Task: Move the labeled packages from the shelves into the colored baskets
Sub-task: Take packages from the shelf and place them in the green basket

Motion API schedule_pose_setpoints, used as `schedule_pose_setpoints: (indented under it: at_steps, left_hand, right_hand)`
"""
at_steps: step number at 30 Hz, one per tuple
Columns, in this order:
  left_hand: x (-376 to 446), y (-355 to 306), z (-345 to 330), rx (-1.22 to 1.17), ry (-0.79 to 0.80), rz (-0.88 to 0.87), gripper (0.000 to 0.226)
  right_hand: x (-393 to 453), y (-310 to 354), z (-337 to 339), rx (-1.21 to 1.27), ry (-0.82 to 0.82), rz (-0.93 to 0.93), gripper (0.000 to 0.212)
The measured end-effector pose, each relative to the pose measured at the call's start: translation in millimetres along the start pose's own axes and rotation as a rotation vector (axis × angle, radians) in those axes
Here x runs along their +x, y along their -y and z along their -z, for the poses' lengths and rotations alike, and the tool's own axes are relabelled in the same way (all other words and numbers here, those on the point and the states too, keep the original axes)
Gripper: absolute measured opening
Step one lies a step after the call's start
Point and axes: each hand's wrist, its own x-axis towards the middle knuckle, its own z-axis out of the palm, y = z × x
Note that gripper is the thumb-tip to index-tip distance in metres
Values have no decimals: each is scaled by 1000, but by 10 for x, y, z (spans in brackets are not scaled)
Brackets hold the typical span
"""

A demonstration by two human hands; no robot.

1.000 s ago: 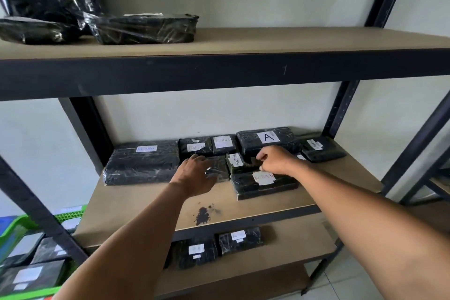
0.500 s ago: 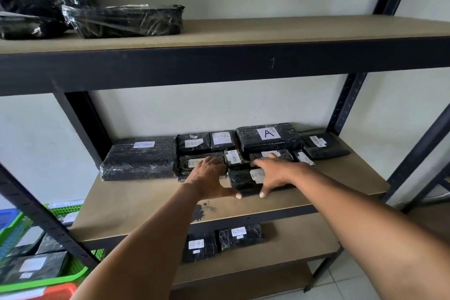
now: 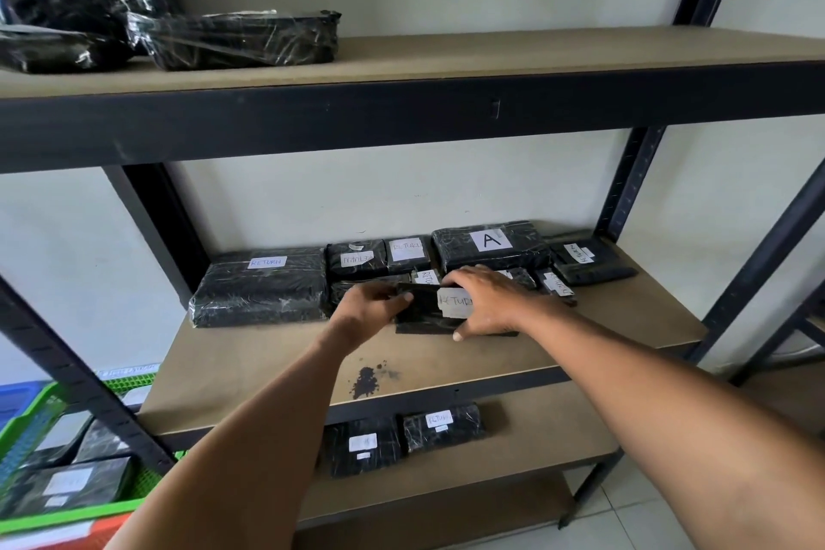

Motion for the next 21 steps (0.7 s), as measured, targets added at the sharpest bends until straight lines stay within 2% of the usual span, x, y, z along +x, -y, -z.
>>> schedule_pose_setpoints:
  at_steps: [5,8,10,13,15,17,21]
  left_hand:
    - [-23,-17,174,-434,25,231,20]
    - [-50,41,290,-557,-35,256,19]
    - [-66,100,394,-609,-95,248,20]
    - [-76,160,583,-690,-194,227,21]
    - [-81,147,689,-736,-251,212,19]
    - [-82,136,778,-759,-297,196,20]
    - [-79,175,914,-766,-334,182,26]
  right_hand:
    - [109,194,-33,-5,-81,84,103]
    - [107,299,-6,61,-106,84,102]
    - [81,331,8,143,-192,48,88]
    - [119,304,-8,373,-454,-100,57]
    - [184,274,-21,551,-603,-241,44]
    - [241,248,-37,653,-613,-364,38]
    - [337,175,-129,599,-499,-499,31]
